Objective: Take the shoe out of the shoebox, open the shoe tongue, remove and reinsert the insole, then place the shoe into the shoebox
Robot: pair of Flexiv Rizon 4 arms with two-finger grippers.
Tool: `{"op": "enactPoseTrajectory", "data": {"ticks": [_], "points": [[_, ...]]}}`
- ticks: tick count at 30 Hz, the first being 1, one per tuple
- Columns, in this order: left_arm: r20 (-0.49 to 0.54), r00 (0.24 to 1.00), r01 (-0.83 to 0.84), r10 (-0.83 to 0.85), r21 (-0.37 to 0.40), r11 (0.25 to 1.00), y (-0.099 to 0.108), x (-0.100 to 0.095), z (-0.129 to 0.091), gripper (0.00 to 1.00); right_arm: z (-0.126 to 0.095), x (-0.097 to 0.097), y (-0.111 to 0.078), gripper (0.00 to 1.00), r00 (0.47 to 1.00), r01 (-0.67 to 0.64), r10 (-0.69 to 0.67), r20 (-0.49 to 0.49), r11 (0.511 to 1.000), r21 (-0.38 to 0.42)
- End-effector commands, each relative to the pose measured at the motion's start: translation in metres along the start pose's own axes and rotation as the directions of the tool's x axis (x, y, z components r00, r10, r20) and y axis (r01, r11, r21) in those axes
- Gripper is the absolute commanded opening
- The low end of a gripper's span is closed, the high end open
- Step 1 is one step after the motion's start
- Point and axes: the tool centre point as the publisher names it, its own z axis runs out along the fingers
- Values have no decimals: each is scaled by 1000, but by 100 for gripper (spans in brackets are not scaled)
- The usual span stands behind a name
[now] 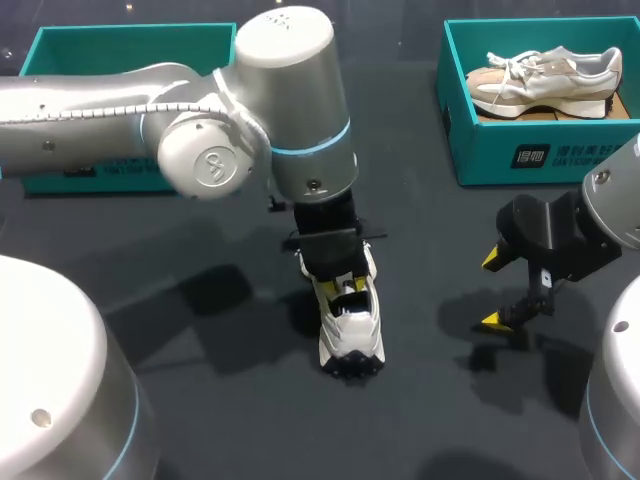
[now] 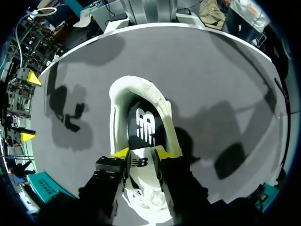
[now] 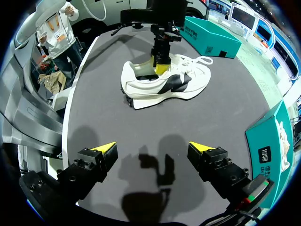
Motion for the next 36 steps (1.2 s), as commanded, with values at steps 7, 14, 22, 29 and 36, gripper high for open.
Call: {"op": "enactPoseTrajectory", "data": {"ticks": [7, 14, 22, 29, 36], "points": [[76, 997, 22, -16, -69, 997, -15, 3, -74, 40, 0, 2, 0, 100, 1000, 0, 0, 4, 1000, 1], [31, 991, 133, -131, -86, 987, -30, -3, -96, 100, 0, 2, 0, 100, 1000, 0, 0, 4, 1000, 1], [-7, 971, 234, -238, -148, 961, -37, -3, -116, 100, 0, 2, 0, 100, 1000, 0, 0, 4, 1000, 1], [-7, 971, 234, -238, -148, 961, -37, -3, -116, 100, 0, 2, 0, 100, 1000, 0, 0, 4, 1000, 1], [11, 822, 567, -570, -112, 816, -59, 2, -111, 100, 0, 2, 0, 100, 1000, 0, 0, 4, 1000, 1]]}}
